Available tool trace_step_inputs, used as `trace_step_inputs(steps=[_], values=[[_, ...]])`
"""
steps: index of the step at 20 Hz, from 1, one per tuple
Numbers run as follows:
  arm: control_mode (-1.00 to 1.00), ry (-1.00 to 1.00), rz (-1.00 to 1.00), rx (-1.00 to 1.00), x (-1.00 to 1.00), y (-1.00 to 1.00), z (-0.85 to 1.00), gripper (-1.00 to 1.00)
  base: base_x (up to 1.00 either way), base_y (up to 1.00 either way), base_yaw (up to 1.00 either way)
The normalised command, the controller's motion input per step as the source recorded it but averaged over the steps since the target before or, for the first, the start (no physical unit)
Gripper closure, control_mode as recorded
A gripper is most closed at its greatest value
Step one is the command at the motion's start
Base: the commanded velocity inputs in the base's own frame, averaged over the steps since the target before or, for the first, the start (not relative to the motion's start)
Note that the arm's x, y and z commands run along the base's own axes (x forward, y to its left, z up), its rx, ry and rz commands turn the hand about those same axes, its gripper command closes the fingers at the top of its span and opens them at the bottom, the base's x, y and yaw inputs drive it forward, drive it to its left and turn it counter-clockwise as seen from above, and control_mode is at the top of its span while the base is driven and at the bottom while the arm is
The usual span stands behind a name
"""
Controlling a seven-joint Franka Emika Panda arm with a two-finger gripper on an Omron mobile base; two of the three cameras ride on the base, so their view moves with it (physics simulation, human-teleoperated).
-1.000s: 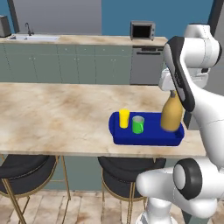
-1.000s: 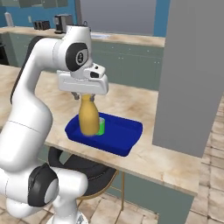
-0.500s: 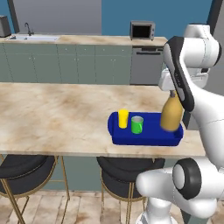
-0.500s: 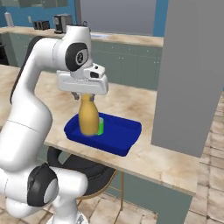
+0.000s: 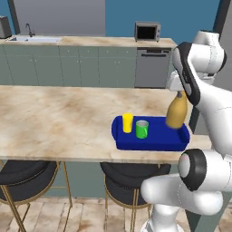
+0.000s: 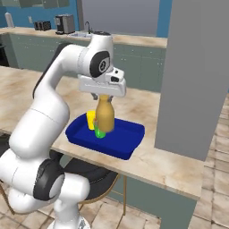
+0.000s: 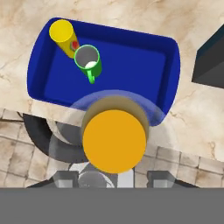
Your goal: There is a tray on the dining counter. Grab the cup, mug, and pitcher and place them on the tray. The pitcher may be placed next to the tray if it cannot fit the tray.
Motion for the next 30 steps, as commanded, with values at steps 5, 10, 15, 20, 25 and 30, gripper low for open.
trace_step_inputs(steps=[5, 10, 15, 20, 25, 30], values=[[-1.00, -0.01, 0.00, 0.00, 0.47, -0.34, -0.27, 1.00, 0.00, 0.00, 0.00], [-1.00, 0.00, 0.00, 0.00, 0.41, -0.07, -0.24, 1.00, 0.00, 0.00, 0.00], [-1.00, 0.00, 0.00, 0.00, 0.33, 0.00, -0.27, 1.00, 0.00, 0.00, 0.00], [-1.00, 0.00, 0.00, 0.00, 0.23, -0.01, -0.27, 1.00, 0.00, 0.00, 0.00], [-1.00, 0.00, 0.00, -0.01, 0.27, 0.00, -0.31, 1.00, 0.00, 0.00, 0.00], [-1.00, 0.00, 0.00, -0.02, 0.33, 0.00, -0.34, 1.00, 0.00, 0.00, 0.00]])
